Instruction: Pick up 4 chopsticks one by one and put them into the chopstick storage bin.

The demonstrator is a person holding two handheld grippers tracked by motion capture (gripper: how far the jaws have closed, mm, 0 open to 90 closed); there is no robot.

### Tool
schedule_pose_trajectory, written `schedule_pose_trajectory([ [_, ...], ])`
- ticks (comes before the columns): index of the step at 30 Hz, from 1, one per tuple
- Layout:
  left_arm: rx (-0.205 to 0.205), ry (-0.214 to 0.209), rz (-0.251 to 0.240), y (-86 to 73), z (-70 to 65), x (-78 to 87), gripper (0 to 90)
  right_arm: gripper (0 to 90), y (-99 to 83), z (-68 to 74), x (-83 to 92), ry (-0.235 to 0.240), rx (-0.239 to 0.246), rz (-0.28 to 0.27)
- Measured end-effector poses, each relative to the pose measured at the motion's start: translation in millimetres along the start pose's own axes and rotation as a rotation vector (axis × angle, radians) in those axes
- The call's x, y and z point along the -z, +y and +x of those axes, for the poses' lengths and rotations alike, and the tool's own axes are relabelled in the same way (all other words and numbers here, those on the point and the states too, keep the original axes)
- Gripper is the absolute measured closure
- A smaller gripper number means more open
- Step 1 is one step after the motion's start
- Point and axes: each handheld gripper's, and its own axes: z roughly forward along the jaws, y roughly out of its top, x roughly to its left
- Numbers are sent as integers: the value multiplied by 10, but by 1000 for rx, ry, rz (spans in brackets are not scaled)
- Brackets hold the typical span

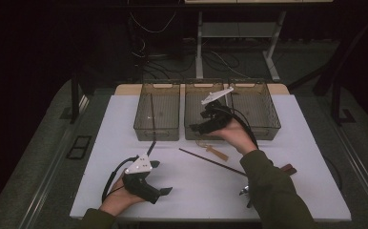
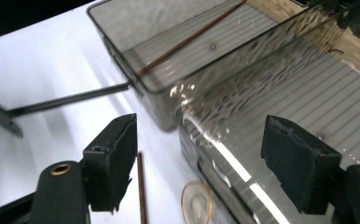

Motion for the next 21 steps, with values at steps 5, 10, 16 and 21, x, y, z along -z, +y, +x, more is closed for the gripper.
schedule_pose_trajectory([
  [5,-3,-4,3,-7,7,-12,0,272,-145,4,154,-2,10,-6],
  [10,-5,-4,5,-7,13,-12,0,268,-294,-13,284,-4,16,-10],
  [16,1,-9,4,-12,16,-14,0,272,-494,-34,397,12,8,-21],
  [21,-1,-8,8,-11,14,-15,0,276,-665,-36,458,26,-2,-10],
])
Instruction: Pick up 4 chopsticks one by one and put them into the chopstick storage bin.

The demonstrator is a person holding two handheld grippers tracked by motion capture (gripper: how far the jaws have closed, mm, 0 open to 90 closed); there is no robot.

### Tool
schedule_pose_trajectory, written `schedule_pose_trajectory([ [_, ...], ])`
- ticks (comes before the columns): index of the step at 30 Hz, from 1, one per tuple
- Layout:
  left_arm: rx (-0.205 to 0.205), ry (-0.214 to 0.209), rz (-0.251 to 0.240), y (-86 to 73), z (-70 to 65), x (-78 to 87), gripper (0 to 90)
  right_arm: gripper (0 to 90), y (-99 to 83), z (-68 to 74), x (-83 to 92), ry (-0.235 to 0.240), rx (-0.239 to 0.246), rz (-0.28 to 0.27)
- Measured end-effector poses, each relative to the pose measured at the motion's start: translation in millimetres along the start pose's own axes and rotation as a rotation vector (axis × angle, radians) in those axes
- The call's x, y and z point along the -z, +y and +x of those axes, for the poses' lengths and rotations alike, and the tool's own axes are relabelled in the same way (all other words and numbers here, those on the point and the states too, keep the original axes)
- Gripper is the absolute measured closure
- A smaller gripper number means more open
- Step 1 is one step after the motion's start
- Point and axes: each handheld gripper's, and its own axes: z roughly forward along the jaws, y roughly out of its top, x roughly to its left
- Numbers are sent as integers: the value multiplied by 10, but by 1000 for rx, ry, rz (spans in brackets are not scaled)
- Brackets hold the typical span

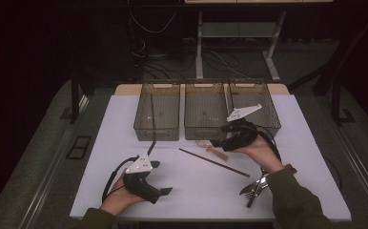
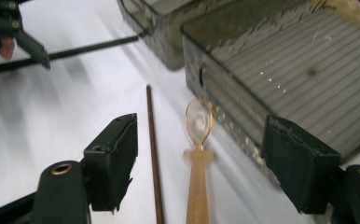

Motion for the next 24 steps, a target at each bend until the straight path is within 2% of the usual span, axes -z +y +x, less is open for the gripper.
schedule_pose_trajectory([
  [5,2,-1,-2,2,1,3,0,305,-164,14,48,13,5,3],
  [12,1,3,-5,4,-1,10,0,359,-372,18,112,13,-17,-7],
  [15,-6,3,-2,6,2,20,0,419,-435,13,156,30,-24,-2],
  [24,-2,5,-6,8,3,28,0,589,-612,60,239,34,-7,19],
])
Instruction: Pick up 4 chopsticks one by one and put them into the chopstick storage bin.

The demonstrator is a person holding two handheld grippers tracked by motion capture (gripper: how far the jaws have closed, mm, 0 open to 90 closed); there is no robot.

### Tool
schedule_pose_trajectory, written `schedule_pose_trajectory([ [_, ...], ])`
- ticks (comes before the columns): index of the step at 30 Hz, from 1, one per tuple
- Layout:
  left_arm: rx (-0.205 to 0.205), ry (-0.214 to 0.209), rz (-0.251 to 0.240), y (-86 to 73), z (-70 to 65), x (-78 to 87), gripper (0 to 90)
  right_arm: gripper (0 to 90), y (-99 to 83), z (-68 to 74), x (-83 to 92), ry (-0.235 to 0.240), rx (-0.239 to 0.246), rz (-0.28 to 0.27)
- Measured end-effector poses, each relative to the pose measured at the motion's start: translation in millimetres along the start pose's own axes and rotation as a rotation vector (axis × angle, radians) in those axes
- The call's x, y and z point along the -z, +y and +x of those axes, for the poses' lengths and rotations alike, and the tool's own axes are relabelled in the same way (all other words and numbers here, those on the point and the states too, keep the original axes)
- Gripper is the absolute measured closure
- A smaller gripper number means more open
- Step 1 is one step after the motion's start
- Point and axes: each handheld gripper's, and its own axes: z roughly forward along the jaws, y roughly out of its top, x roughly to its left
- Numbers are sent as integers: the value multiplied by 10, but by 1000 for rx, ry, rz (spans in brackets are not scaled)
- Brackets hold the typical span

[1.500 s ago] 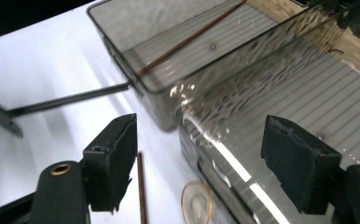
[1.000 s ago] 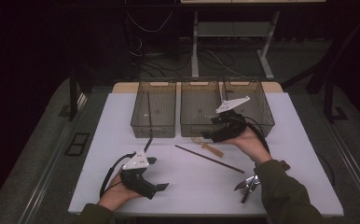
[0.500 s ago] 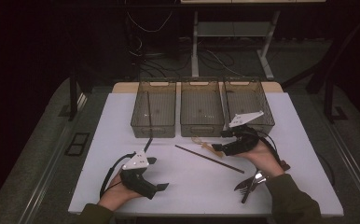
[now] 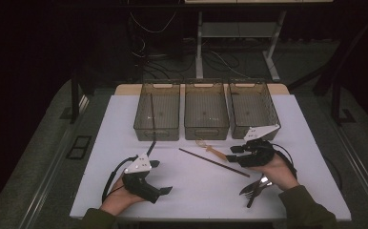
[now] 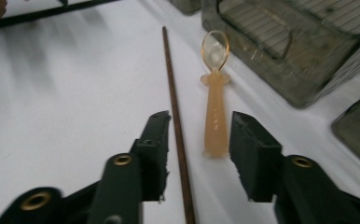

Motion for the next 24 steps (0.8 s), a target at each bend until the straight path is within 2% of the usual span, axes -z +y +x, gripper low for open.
schedule_pose_trajectory([
  [2,2,-1,-1,-1,1,-3,0,612,-41,14,-2,2,15,8],
  [4,0,-3,1,-3,2,-7,0,650,-83,17,-21,24,20,20],
  [11,-1,0,3,-2,2,2,0,711,-159,15,-157,55,37,92],
  [16,-3,0,4,-3,-2,-2,0,759,-172,32,-234,47,66,122],
  [24,-7,0,12,-4,1,-7,0,790,-192,26,-321,42,78,144],
])
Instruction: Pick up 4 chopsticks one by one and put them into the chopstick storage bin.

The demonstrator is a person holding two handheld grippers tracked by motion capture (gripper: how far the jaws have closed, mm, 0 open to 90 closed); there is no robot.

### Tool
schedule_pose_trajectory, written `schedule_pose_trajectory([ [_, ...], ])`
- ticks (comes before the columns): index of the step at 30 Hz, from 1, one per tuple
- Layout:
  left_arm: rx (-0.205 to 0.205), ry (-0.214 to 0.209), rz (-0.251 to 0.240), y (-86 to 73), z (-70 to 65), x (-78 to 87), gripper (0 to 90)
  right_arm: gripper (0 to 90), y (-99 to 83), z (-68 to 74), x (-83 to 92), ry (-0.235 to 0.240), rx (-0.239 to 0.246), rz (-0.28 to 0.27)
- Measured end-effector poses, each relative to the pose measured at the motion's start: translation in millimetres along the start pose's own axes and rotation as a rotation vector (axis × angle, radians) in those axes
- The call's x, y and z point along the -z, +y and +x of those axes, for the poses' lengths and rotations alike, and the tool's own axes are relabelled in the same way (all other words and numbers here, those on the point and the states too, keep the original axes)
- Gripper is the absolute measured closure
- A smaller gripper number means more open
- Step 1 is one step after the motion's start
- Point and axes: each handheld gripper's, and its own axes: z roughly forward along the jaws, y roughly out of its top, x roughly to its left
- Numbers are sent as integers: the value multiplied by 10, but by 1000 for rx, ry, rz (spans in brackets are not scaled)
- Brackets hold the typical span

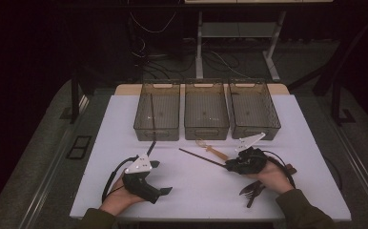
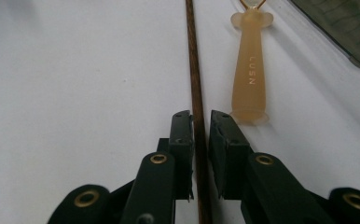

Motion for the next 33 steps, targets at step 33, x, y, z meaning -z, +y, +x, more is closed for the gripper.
schedule_pose_trajectory([
  [33,-7,0,6,0,-3,-2,0,849,15,21,6,-27,34,19],
])
